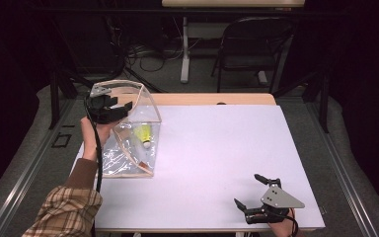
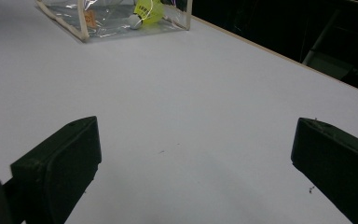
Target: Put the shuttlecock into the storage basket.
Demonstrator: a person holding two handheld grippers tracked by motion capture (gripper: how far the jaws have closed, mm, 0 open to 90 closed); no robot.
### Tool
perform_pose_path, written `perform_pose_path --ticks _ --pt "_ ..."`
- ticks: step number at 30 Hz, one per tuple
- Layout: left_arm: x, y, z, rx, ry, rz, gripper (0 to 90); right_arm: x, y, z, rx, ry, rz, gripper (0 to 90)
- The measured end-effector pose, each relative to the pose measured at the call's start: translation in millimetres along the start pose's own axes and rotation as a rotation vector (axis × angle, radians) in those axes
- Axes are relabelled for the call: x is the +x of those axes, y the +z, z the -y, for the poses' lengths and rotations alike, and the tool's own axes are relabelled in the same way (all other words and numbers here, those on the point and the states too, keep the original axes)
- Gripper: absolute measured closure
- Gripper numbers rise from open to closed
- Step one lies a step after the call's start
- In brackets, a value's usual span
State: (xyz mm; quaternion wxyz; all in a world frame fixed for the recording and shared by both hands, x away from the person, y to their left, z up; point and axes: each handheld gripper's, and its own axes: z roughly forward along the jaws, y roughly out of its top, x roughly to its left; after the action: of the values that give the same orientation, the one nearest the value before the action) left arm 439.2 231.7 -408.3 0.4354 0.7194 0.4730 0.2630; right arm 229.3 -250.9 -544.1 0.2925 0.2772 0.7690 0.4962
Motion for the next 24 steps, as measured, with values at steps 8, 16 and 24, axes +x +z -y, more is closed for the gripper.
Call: perform_pose_path --ticks 8,16,24 --pt "-6.1 -14.4 2.2 -0.025 0.038 0.034 22.7 -1.5 -2.4 1.7 0.000 0.008 0.008 1.1" --pt "-14.1 -27.8 9.1 -0.031 0.072 0.035 9.5 -1.8 -3.0 2.3 -0.005 0.017 0.009 1.1" --pt "-21.2 -41.1 20.9 -0.052 0.092 0.039 5.1 -2.0 -3.6 2.3 -0.005 0.016 0.006 1.1"
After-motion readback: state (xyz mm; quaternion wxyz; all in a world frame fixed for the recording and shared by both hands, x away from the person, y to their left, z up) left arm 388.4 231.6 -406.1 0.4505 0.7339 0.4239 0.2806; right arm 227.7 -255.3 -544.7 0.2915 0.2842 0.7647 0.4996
